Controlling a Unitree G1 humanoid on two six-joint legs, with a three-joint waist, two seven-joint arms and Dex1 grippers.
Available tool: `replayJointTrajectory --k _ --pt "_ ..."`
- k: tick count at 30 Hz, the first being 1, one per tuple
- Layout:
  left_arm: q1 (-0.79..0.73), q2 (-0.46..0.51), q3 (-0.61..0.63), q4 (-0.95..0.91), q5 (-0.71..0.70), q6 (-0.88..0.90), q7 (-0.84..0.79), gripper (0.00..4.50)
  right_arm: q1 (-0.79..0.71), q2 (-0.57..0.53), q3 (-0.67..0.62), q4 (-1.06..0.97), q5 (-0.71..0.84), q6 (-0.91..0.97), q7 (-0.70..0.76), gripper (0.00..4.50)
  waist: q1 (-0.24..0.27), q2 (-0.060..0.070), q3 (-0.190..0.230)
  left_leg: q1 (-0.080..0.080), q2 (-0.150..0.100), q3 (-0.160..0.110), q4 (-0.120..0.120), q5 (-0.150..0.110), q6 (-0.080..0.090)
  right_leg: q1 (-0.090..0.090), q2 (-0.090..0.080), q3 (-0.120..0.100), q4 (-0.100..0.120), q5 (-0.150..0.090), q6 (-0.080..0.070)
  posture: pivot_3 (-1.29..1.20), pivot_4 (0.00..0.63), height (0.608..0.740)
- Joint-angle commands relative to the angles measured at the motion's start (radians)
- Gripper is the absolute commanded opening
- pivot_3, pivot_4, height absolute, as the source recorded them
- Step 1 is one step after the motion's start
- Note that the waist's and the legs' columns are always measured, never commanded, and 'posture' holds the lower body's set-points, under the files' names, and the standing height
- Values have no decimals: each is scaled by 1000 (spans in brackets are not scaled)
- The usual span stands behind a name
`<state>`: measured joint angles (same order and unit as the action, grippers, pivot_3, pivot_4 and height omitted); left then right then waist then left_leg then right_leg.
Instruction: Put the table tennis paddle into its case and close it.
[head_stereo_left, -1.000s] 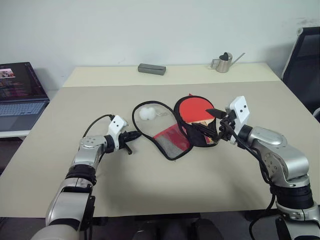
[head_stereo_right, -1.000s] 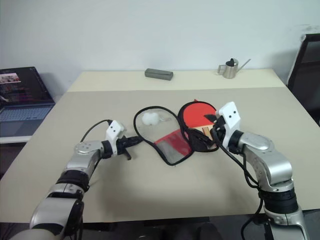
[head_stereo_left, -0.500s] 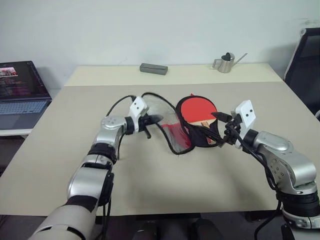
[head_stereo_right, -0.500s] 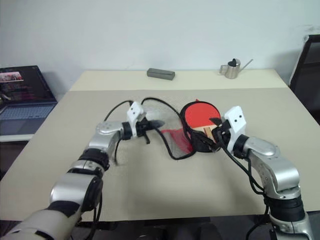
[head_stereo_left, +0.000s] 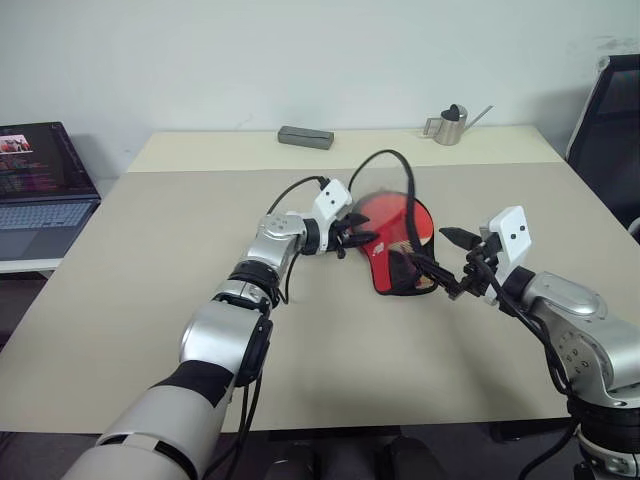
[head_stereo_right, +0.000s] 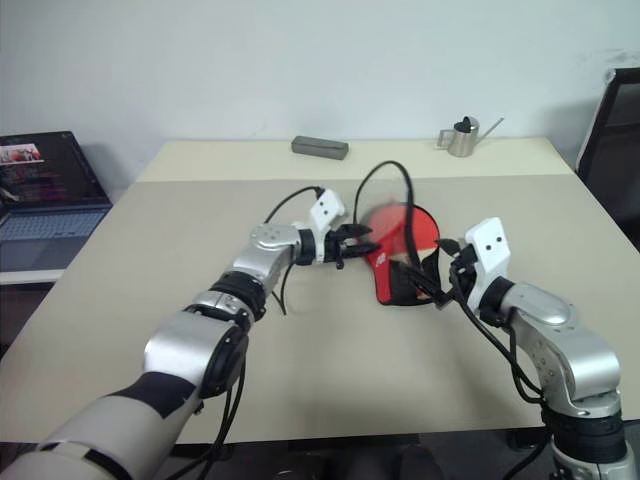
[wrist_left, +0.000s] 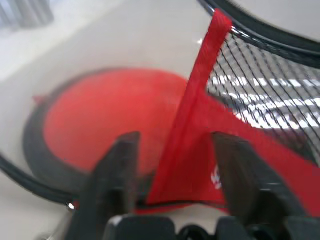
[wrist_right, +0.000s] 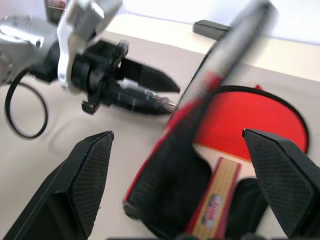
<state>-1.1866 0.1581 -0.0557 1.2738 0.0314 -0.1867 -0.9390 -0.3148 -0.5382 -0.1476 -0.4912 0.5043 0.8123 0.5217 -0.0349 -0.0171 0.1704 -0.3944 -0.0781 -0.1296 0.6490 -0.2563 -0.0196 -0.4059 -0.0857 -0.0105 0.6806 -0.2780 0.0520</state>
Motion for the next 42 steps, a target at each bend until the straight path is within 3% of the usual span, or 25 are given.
replayJointTrajectory --k 1,3,9,14,20,25,32,42 --pt "-25 -15 14 1 6 -30 38 3740 4 -29 -56 -34 31 3 3 4500 1 0 0 0 0 0 0 0 0 0 0 0 0 0 0 0 150 740" --pt "-28 -31 29 6 -3 -26 53 4467 1 -46 -77 -23 41 10 7 4500 2 0 0 0 0 0 0 0 0 0 0 0 0 0 0 0 150 740" --pt "-38 -46 83 -18 -50 -41 -1 4467 -35 -55 -83 36 52 34 -13 4500 -1 -1 0 0 0 1 0 0 0 0 0 0 0 0 0 0 150 740" --pt "-7 29 118 -119 -114 -41 -170 4467 -108 15 -45 128 49 65 -59 4500 -8 -1 0 1 1 1 0 1 -2 0 1 1 0 0 0 0 150 740" --pt "125 142 123 -393 -215 145 -357 4467 -199 59 -22 277 44 133 -86 4500 -14 0 0 1 1 1 0 2 -3 0 0 1 0 0 0 0 150 740" --pt "324 305 123 -773 -291 350 -420 4467 -252 39 25 410 -15 83 -52 4500 -24 0 0 1 1 1 0 2 -3 -1 1 2 0 0 0 0 150 740" --pt "548 444 130 -1156 -391 522 -403 4467 -310 42 112 590 -104 -13 16 4500 -20 0 0 1 1 1 0 2 -3 0 0 3 0 0 0 0 150 740" --pt "604 530 187 -1287 -469 635 -294 4467 -455 95 111 901 -175 -122 27 4500 -19 0 0 1 1 1 0 2 -4 0 0 2 0 1 -1 0 150 740"
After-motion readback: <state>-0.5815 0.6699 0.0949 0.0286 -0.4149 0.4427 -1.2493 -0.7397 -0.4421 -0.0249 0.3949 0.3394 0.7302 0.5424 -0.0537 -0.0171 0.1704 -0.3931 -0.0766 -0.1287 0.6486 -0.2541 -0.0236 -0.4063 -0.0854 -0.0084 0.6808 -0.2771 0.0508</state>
